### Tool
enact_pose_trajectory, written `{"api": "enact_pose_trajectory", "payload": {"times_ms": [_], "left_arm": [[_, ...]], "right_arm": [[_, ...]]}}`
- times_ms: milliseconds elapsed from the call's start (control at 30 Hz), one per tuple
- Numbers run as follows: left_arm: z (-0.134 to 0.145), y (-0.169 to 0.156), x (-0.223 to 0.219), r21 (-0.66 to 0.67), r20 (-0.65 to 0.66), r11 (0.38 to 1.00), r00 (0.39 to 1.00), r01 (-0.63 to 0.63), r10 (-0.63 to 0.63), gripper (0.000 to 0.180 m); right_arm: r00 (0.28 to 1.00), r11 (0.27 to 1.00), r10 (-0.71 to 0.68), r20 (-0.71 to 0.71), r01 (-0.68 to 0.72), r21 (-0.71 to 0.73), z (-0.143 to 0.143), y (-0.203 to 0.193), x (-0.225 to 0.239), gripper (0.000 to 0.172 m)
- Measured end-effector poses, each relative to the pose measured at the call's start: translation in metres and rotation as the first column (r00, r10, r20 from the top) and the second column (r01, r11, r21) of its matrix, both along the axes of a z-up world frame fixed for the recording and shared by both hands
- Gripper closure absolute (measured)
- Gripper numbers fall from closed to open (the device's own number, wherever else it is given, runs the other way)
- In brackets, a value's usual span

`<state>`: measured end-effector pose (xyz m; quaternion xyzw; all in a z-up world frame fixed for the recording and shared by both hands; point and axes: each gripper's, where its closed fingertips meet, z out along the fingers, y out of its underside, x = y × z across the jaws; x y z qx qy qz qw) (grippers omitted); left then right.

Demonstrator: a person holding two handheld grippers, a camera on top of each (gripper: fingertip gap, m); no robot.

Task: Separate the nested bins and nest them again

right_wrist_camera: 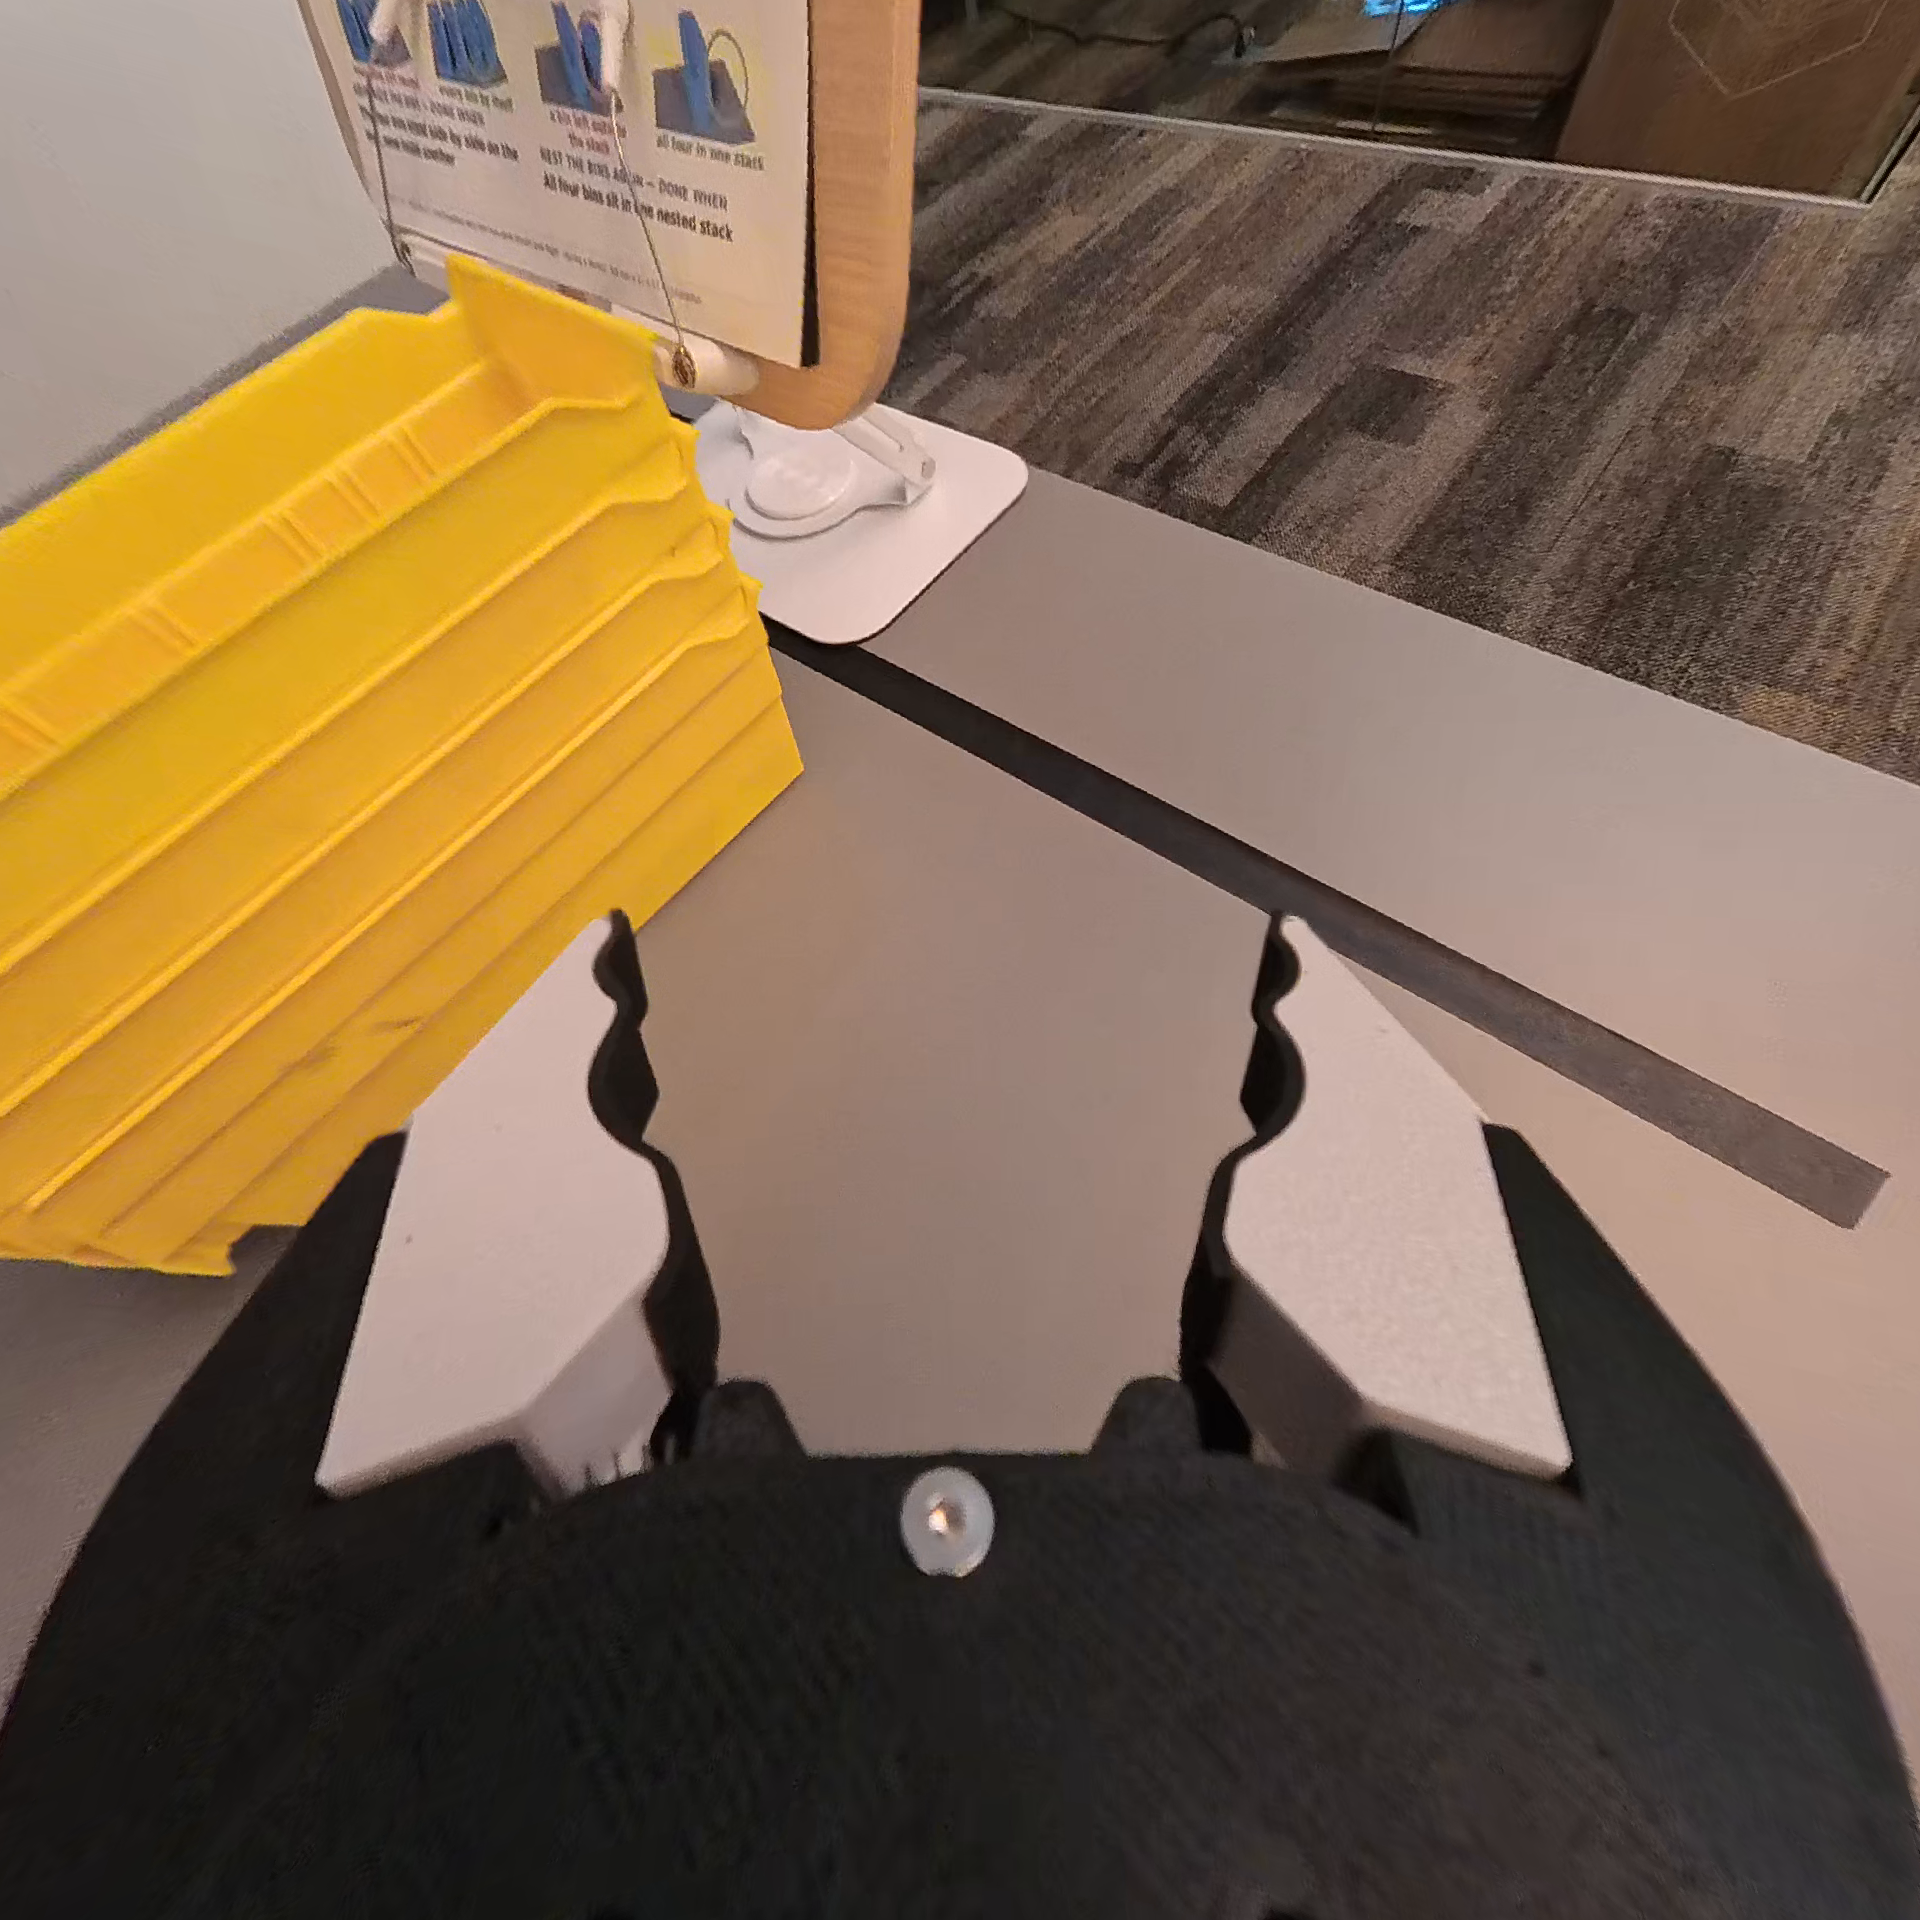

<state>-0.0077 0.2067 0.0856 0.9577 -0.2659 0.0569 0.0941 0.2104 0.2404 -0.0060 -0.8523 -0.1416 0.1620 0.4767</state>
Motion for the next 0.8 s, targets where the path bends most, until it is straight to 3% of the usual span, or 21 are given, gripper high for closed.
{"api": "enact_pose_trajectory", "payload": {"times_ms": [100, 200, 300, 400, 500, 567, 600, 667, 700, 800], "left_arm": [[0.05, 0.016, -0.005, 0.195, 0.171, 0.979, 0.982, 0.05, -0.085, 0.061], [0.1, 0.026, -0.015, 0.438, 0.348, 0.897, 0.91, 0.056, -0.227, 0.068], [0.144, 0.025, -0.03, 0.719, 0.416, 0.695, 0.797, 0.006, -0.438, 0.071], [0.166, 0.006, -0.05, 0.866, 0.44, 0.478, 0.674, -0.144, -0.594, 0.086], [0.16, 0.01, -0.088, 0.897, 0.424, 0.195, 0.642, -0.397, -0.639, 0.14], [0.15, 0.008, -0.099, 0.893, 0.361, 0.079, 0.599, -0.444, -0.715, 0.135], [0.141, 0.013, -0.103, 0.908, 0.313, 0.032, 0.625, -0.418, -0.715, 0.133], [0.131, 0.022, -0.107, 0.91, 0.29, -0.003, 0.644, -0.414, -0.708, 0.127], [0.132, 0.021, -0.105, 0.893, 0.32, 0.021, 0.601, -0.45, -0.732, 0.125], [0.132, 0.013, -0.102, 0.81, 0.45, 0.176, 0.402, -0.559, -0.797, 0.113]], "right_arm": [[0.998, 1.0, 0.0, 0.07, 0.0, 0.007, 0.0, 0.002, -0.006, 0.055], [0.992, 0.999, -0.009, 0.129, 0.002, 0.052, 0.008, 0.007, -0.014, 0.055], [0.986, 0.993, -0.009, 0.168, -0.01, 0.114, 0.021, 0.01, -0.026, 0.056], [0.977, 0.984, -0.042, 0.207, 0.004, 0.181, 0.036, 0.012, -0.034, 0.057], [0.947, 0.929, -0.203, 0.249, 0.106, 0.356, 0.065, 0.021, -0.023, 0.057], [0.921, 0.852, -0.316, 0.228, 0.17, 0.496, 0.089, 0.023, -0.014, 0.057], [0.917, 0.822, -0.341, 0.204, 0.186, 0.538, 0.097, 0.022, -0.014, 0.057], [0.917, 0.768, -0.37, 0.151, 0.211, 0.604, 0.11, 0.02, -0.018, 0.056], [0.918, 0.741, -0.374, 0.128, 0.213, 0.637, 0.116, 0.017, -0.021, 0.056], [0.934, 0.695, -0.351, 0.067, 0.212, 0.687, 0.129, 0.009, -0.038, 0.055]]}}
